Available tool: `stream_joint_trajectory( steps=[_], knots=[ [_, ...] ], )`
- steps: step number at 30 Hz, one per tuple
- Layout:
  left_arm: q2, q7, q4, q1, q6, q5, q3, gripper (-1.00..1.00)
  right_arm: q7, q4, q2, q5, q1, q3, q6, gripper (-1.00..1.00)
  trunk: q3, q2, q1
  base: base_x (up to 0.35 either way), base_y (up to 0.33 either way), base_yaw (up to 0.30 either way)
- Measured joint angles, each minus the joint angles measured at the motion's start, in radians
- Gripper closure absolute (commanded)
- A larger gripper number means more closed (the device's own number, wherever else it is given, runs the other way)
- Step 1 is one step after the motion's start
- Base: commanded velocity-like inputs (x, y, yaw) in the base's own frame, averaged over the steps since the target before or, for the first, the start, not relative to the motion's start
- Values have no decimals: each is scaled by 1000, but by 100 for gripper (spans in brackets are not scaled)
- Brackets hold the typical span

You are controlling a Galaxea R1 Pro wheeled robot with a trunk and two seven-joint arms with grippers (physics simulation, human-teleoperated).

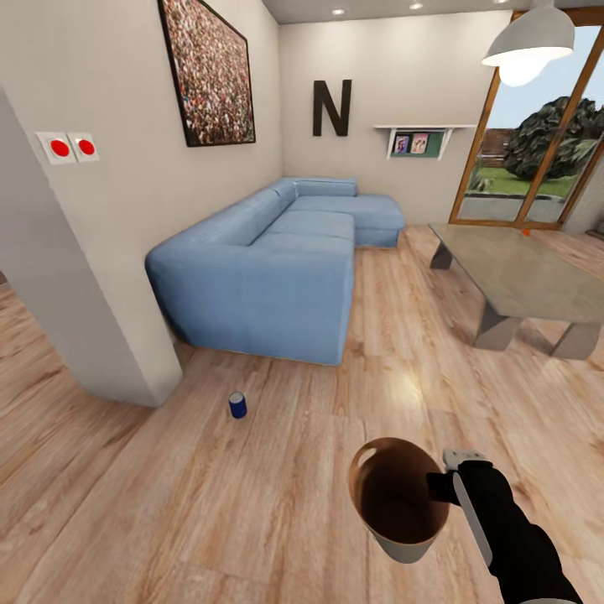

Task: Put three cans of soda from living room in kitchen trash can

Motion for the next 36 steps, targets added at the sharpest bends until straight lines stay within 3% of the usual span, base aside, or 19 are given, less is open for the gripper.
stream_joint_trajectory(
  steps=[6,21,36],
  knots=[
    [0,0,0,0,0,0,-1,-100,0,0,0,3,0,1,0,100,0,0,0,89,31,-1],
    [0,0,0,0,0,0,0,-100,0,0,0,-3,0,1,0,100,0,0,0,307,2,0],
    [0,0,0,0,0,0,0,-100,0,0,0,-2,0,1,0,100,0,0,0,38,0,-1]
  ],
)
